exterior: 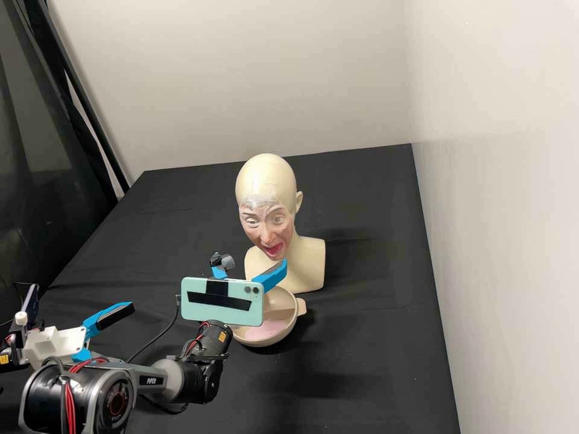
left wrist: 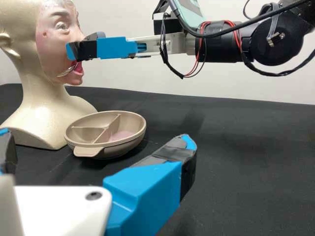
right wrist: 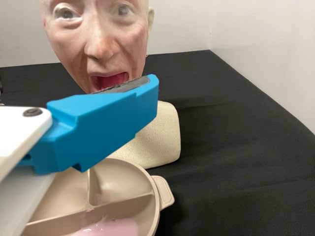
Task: Feed the grandma with a spoon
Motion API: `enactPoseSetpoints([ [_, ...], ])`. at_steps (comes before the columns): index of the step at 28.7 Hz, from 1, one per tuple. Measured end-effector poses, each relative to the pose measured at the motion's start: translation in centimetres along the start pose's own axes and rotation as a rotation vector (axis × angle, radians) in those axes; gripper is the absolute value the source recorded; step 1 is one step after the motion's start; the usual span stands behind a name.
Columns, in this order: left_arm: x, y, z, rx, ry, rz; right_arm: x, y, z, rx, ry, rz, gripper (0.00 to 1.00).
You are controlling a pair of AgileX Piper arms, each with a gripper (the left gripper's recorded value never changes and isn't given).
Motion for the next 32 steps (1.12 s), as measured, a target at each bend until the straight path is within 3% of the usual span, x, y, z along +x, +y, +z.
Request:
enactPoseSetpoints([
  [32, -0.24, -0.25, 0.0, 0.0, -0.001, -0.01, -0.21, -0.17, 0.06, 0.006, 0.002, -0.012, 0.0],
])
